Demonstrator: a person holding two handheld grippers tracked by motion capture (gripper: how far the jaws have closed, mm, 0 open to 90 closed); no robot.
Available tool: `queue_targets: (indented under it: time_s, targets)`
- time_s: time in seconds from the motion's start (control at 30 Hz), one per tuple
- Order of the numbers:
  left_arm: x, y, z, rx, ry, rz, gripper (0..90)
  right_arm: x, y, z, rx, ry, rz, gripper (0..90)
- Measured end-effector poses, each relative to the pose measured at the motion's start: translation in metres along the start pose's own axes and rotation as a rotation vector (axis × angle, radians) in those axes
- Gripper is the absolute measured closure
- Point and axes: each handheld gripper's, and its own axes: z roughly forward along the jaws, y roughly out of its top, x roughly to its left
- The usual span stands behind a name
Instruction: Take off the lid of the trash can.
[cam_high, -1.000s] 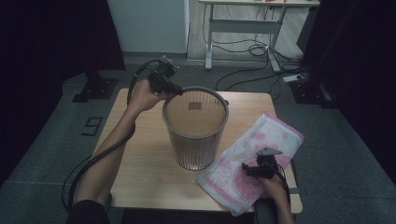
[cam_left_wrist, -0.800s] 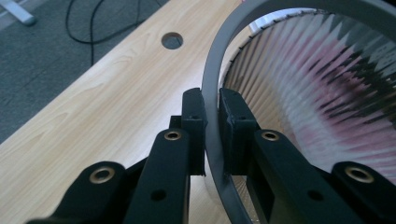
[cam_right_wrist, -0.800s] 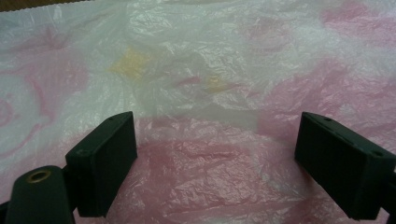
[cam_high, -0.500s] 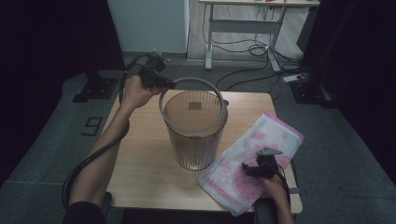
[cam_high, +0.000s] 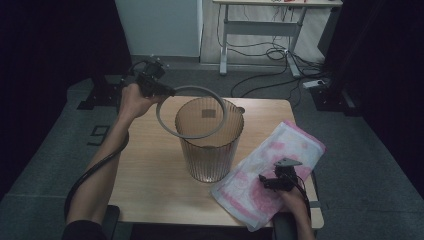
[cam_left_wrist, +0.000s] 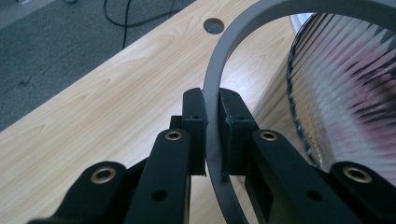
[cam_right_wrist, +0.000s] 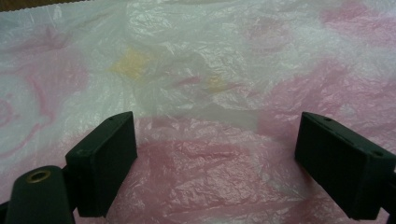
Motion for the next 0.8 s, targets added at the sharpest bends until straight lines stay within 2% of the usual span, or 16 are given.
queue_targets:
  time_s: [0.63,0.8]
  targets:
    - [0.024,-0.038,-0.029,-0.017,0.052,-0.044,81.2,0.0,0.0,0.0,0.0,0.0,0.0,12.1]
    - [0.028,-0.046,-0.033,-0.009,0.065,-0.052,81.2,0.0,0.0,0.0,0.0,-0.001,0.0,12.0]
